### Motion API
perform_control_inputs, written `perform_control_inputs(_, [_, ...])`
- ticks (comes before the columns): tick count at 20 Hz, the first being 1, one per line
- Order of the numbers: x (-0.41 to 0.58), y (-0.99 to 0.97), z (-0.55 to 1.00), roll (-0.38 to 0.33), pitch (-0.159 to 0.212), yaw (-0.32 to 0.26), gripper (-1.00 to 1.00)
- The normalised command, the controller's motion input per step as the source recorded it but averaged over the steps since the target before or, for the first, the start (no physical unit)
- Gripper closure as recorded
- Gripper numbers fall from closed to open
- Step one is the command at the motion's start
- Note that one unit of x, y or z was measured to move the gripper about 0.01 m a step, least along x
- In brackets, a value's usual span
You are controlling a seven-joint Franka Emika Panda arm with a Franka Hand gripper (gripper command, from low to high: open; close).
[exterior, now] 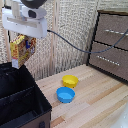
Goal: Kindly direct your grabber toward the cereal bar. Delicately grip the cereal bar using your grabber. Transport the clutched cereal bar to the rear part of the organizer. Set the cereal bar down and place it in the rear section of the organizer.
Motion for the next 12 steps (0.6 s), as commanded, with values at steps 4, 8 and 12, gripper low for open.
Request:
perform_control_inputs(4, [0.000,0.65,0.00,0.045,0.064,-0.145,1.00])
perform_control_inputs(8, [0.016,0.64,0.00,0.053,0.070,-0.149,1.00])
perform_control_inputs(12, [0.119,0.65,0.00,0.065,0.085,-0.143,1.00])
